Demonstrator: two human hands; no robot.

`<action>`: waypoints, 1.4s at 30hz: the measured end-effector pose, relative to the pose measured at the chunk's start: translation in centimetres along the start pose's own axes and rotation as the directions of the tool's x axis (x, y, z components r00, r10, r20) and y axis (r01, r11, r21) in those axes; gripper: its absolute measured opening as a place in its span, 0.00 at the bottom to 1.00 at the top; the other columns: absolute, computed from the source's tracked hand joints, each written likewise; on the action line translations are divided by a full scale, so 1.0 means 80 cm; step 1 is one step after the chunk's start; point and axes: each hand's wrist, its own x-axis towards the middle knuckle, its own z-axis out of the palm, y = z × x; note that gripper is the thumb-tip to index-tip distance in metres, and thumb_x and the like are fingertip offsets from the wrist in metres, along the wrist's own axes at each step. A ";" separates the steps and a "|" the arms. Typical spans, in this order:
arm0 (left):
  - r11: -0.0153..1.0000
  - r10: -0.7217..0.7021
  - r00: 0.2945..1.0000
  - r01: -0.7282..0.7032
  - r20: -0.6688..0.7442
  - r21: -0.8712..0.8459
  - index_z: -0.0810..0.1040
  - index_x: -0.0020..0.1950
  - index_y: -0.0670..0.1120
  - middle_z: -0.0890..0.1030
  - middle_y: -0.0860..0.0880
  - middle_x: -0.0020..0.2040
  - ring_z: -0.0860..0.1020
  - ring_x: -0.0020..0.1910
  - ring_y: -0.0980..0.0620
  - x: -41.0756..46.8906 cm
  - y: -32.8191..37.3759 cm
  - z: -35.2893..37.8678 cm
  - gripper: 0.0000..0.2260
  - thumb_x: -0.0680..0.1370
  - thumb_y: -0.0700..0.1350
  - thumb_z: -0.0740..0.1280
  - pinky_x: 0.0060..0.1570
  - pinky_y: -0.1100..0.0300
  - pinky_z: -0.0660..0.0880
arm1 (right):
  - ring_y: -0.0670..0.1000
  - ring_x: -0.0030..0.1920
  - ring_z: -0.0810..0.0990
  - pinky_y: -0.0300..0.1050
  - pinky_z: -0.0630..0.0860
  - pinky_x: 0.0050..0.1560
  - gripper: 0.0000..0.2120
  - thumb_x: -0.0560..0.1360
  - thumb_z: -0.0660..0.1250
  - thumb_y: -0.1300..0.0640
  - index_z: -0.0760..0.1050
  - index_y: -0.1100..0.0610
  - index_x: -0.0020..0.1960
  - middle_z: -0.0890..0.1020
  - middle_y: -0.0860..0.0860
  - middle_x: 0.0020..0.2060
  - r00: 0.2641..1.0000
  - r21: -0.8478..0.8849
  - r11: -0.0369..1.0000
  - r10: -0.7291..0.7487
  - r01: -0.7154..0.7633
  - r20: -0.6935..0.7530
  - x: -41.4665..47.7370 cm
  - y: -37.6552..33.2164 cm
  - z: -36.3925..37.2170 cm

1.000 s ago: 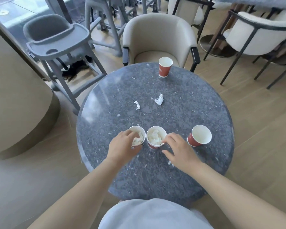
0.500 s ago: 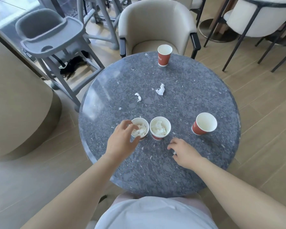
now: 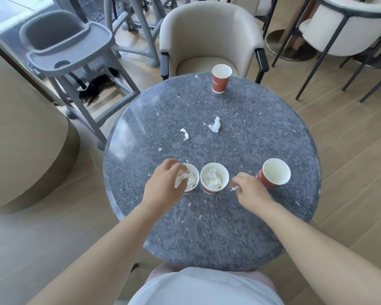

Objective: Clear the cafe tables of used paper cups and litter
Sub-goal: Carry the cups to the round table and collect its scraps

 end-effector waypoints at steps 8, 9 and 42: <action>0.999 -0.050 0.996 0.051 0.069 -0.012 0.71 0.60 0.56 0.69 0.55 0.62 0.70 0.60 0.52 0.022 -0.006 0.008 0.15 0.73 0.51 0.66 0.42 0.59 0.70 | 0.51 0.45 0.77 0.42 0.73 0.48 0.10 0.70 0.63 0.69 0.78 0.57 0.45 0.79 0.51 0.45 0.935 0.119 0.957 -0.222 0.263 -0.278 0.036 -0.073 -0.049; 0.998 -0.054 0.996 0.055 0.070 -0.018 0.71 0.60 0.55 0.69 0.55 0.62 0.70 0.60 0.52 0.024 -0.008 0.008 0.15 0.73 0.51 0.66 0.43 0.59 0.71 | 0.51 0.44 0.77 0.46 0.76 0.48 0.10 0.71 0.63 0.69 0.78 0.57 0.45 0.79 0.50 0.45 0.933 0.155 0.944 -0.246 0.292 -0.261 0.038 -0.086 -0.045; 0.993 -0.053 0.912 0.005 0.406 0.118 0.73 0.61 0.49 0.69 0.48 0.61 0.72 0.58 0.46 0.275 -0.040 0.070 0.13 0.77 0.39 0.60 0.52 0.51 0.74 | 0.53 0.60 0.69 0.43 0.70 0.52 0.10 0.75 0.62 0.62 0.75 0.57 0.55 0.73 0.52 0.57 0.991 0.015 0.992 -0.127 0.127 0.030 0.297 0.034 -0.046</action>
